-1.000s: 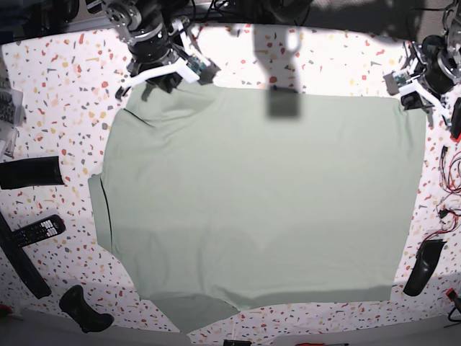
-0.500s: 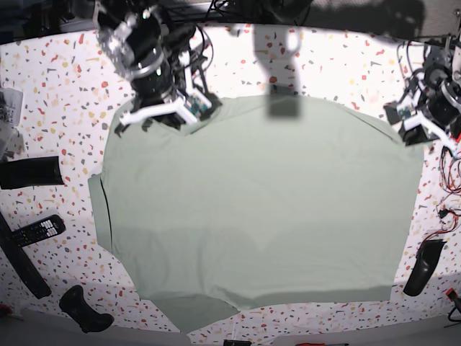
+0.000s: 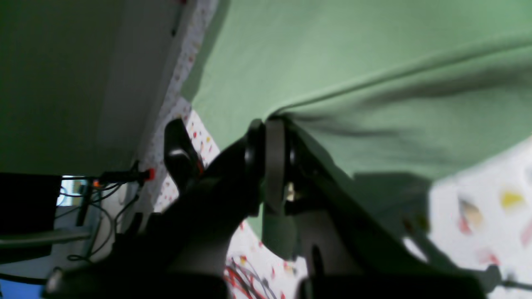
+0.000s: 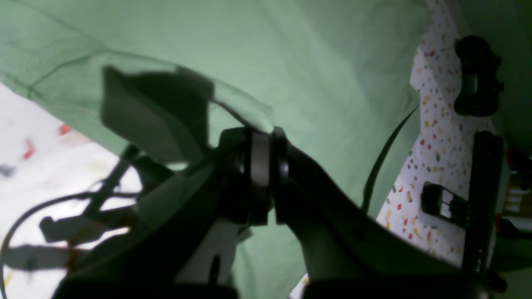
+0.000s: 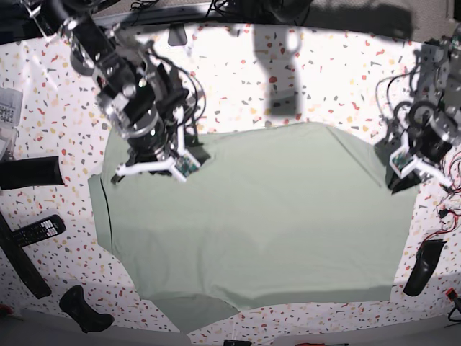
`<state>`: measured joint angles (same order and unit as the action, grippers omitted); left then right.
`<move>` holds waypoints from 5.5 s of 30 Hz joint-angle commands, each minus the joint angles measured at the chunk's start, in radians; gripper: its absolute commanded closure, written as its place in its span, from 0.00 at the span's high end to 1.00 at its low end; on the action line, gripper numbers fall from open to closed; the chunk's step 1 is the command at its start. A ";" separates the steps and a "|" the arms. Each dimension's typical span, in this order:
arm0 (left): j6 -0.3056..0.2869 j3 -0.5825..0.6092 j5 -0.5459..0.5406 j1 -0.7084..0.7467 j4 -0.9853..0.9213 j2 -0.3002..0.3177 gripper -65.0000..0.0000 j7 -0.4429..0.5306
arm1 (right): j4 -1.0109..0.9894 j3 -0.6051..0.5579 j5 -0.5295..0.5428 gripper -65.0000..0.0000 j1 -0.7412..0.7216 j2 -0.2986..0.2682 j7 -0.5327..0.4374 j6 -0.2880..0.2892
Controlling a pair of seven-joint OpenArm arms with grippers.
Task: Fold the T-shirt properly
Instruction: 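Drag the grasped shirt edge with the right gripper across the shirt, then release the shirt and reposition the right gripper over the fabric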
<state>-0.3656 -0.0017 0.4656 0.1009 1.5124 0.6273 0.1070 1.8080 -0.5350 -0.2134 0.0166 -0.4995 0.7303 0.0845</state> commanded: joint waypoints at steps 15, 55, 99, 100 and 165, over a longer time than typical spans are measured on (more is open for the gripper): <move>0.023 -0.010 -0.076 -0.321 -0.440 -0.099 0.00 0.093 | -0.067 0.007 -0.014 0.00 -0.138 -0.007 -0.036 -0.008; 0.022 -0.010 -0.164 -0.351 -0.512 -0.101 0.00 0.104 | -0.558 0.003 -0.018 0.00 -0.498 0.190 -0.183 0.198; 0.168 -0.010 -0.089 -0.441 -0.563 -0.098 0.45 0.178 | -0.544 0.005 0.224 0.50 -0.499 0.192 -0.269 0.240; 0.168 -0.010 -0.089 -0.457 -0.577 -0.098 0.45 0.177 | -0.539 0.005 0.226 0.50 -0.499 0.192 -0.267 0.270; -0.087 -0.011 -1.053 -0.481 -0.567 -0.103 0.45 -0.488 | -0.702 0.166 0.322 0.50 -0.483 0.351 -0.214 0.120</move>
<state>-0.4534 -0.0055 -0.5762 -0.3569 0.9268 0.5072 -0.4030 1.0897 -0.3744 0.1078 -0.4271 -0.1452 0.5438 0.2119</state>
